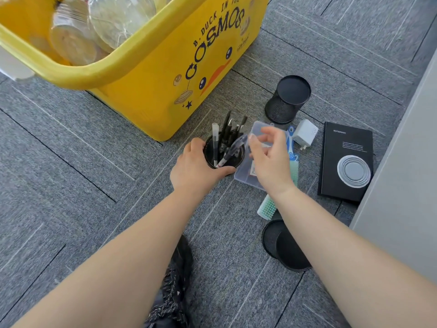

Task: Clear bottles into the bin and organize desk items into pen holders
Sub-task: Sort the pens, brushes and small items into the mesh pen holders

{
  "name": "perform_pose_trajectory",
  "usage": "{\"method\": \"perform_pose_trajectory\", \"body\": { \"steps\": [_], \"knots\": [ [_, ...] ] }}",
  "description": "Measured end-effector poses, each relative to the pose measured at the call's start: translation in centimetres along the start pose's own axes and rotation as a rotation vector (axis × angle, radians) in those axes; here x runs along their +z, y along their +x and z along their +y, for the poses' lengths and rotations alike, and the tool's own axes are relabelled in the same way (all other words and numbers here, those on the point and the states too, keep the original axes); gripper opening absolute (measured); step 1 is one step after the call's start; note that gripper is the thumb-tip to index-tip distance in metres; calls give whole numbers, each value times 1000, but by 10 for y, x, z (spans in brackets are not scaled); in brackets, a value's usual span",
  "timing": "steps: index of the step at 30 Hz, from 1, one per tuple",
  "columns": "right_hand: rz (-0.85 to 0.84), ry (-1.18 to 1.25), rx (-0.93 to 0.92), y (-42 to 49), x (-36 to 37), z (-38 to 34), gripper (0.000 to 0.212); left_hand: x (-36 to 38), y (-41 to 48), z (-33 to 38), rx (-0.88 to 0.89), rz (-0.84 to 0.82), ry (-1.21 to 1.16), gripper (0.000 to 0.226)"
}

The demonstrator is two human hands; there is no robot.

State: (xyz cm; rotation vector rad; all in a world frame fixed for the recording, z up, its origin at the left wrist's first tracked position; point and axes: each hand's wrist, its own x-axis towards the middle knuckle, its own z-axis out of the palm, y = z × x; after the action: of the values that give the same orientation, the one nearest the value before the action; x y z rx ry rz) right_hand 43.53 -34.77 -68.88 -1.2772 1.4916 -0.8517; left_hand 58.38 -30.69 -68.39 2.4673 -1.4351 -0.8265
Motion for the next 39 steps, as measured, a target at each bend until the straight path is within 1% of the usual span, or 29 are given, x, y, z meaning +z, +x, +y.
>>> {"method": "perform_pose_trajectory", "body": {
  "steps": [2, 4, 7, 9, 10, 12, 13, 15, 17, 18, 20, 23, 25, 27, 28, 30, 32, 34, 36, 37, 38, 39],
  "knots": [
    [80, -41, 45, 4, -12, 12, 23, 4, -1, 0, -17, 5, -28, 87],
    [150, -155, 123, 10, -30, 26, 20, 8, -3, -2, -37, 6, -79, 88],
    [184, -324, 238, 23, -53, 44, 16, 13, -5, -8, -49, 28, -138, 94],
    [201, -382, 221, 35, -61, 46, 19, 14, -5, -10, -32, 16, -154, 101],
    [217, -410, 184, 43, -64, 42, 23, 13, -4, -8, -18, -4, -147, 105],
    [215, -499, 47, 60, -68, 27, 34, 10, 0, -3, 12, -49, -82, 112],
    [173, -585, -35, 70, -69, 17, 40, 8, 3, 0, 33, -64, -47, 114],
    [7, -834, -151, 88, -67, 2, 50, 5, 9, 7, 76, -75, -11, 110],
    [-154, -1044, -150, 102, -65, -7, 52, 1, 15, 12, 94, -70, 16, 103],
    [-202, -1098, -124, 106, -64, -9, 50, -1, 18, 14, 77, -64, 24, 102],
    [-214, -1126, -92, 108, -63, -7, 45, -7, 25, 12, 9, -47, 9, 102],
    [-143, -1191, -209, 106, -64, -1, 40, -14, 32, 6, -85, -36, -12, 106],
    [-101, -1219, -272, 105, -68, 1, 35, -15, 32, 4, -88, -47, -18, 108],
    [-84, -1216, -258, 106, -71, 4, 31, -12, 29, 3, -91, -34, -50, 110],
    [-86, -1215, -241, 106, -73, 5, 30, -10, 25, 4, -87, 10, -67, 109],
    [-85, -1207, -204, 105, -75, 7, 28, -6, 15, 6, -31, 179, -108, 97],
    [-88, -1199, -205, 101, -78, 7, 24, -3, 2, 10, 112, 329, -179, 76],
    [-74, -1171, -256, 97, -80, 6, 19, 1, -7, 15, 236, 364, -229, 61],
    [-8, -1101, -324, 94, -81, 3, 18, 5, -10, 18, 277, 340, -249, 53],
    [28, -1054, -334, 93, -80, 1, 25, 7, -10, 19, 278, 323, -256, 51],
    [40, -1006, -304, 93, -79, 0, 42, 9, -9, 20, 276, 309, -263, 48],
    [21, -996, -249, 94, -78, -2, 64, 10, -8, 21, 274, 302, -269, 46]
  ]
}}
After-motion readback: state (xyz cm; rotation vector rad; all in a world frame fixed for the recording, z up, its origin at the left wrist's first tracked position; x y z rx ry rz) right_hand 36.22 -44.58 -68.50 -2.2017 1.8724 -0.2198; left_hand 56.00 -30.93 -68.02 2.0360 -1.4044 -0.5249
